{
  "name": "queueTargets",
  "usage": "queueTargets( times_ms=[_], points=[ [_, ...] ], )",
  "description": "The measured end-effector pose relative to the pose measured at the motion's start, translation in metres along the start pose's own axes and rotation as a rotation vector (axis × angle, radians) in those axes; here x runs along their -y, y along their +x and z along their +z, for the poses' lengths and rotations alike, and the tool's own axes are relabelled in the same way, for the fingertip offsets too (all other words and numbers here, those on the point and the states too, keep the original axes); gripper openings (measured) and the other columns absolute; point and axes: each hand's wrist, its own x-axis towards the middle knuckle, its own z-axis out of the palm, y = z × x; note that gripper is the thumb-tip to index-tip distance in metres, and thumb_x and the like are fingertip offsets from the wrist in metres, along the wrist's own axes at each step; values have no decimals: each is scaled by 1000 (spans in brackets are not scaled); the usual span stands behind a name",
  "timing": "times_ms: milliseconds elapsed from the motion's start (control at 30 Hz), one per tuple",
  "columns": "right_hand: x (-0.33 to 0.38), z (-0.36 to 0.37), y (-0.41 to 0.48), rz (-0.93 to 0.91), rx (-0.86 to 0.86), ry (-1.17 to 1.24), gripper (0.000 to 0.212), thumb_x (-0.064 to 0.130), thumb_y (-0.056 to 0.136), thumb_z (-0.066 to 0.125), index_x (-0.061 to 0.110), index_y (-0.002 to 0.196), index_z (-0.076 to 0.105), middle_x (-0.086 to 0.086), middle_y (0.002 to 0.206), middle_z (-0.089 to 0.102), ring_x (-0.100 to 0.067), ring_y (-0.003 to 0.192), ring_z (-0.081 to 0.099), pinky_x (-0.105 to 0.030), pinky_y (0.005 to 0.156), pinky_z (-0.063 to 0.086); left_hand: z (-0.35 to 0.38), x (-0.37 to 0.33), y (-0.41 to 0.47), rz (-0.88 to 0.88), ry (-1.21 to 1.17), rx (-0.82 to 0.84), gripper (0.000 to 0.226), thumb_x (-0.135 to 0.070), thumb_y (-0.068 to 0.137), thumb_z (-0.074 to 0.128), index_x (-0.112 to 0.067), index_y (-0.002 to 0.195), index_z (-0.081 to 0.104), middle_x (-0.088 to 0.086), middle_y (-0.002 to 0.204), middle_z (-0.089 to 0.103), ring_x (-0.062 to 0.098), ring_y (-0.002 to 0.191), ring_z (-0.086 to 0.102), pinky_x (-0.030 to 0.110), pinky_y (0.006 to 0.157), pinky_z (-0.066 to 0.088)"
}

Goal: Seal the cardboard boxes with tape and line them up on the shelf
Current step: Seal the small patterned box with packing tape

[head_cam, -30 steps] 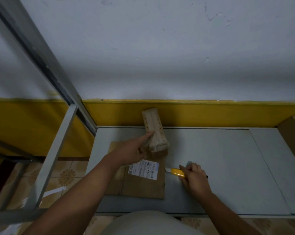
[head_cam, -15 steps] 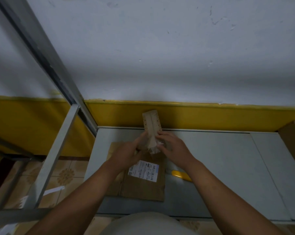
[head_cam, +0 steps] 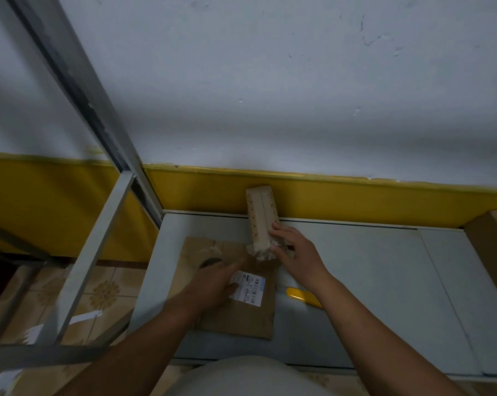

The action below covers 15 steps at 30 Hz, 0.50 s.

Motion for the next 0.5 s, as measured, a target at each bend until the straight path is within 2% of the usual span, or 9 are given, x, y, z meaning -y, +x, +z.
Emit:
queueTargets(
  times_ms=[67,100,233,333,400,500],
  points=[
    [-1,0,-1,4,-5,15,42,22,97,71,25,138,64,12,150,52,-1,138,46,-30,114,44,-6,-3,-2,-29,-36,-44,69,-47,98,64,-39,160,36,-6,116,68,11,104,62,32,90,52],
    [-2,0,-1,6,-7,23,42,22,97,71,25,138,64,12,150,52,-2,138,46,-30,113,45,-10,-5,-2,-50,-91,-83,64,-48,98,65,-39,157,42,-9,115,69,7,99,62,32,88,54],
    [-5,1,-1,13,-16,48,42,22,98,71,24,139,64,11,150,52,-3,137,46,-31,110,49,-33,-26,9,-241,-621,-224,30,-39,102,67,-29,131,68,-16,111,71,-8,101,64,13,82,50],
    [-7,2,-2,3,-20,58,41,21,97,71,23,138,64,9,150,52,-3,137,47,-32,109,50,-48,-44,24,-342,-859,-195,23,-44,101,67,-26,112,76,-9,103,77,2,96,70,19,76,54],
    [-8,2,-2,-3,-25,77,41,21,97,72,23,137,65,9,149,53,-3,138,47,-33,108,51,-50,-51,31,-380,-961,-176,16,-33,100,71,-20,109,76,1,100,78,13,92,73,22,69,54],
    [-11,1,-3,-6,-28,99,40,22,96,73,24,136,66,11,149,53,-1,138,47,-34,108,52,-47,-54,34,-462,-1125,-158,14,-14,99,72,-6,111,74,18,101,77,19,83,73,23,66,58]
  ],
)
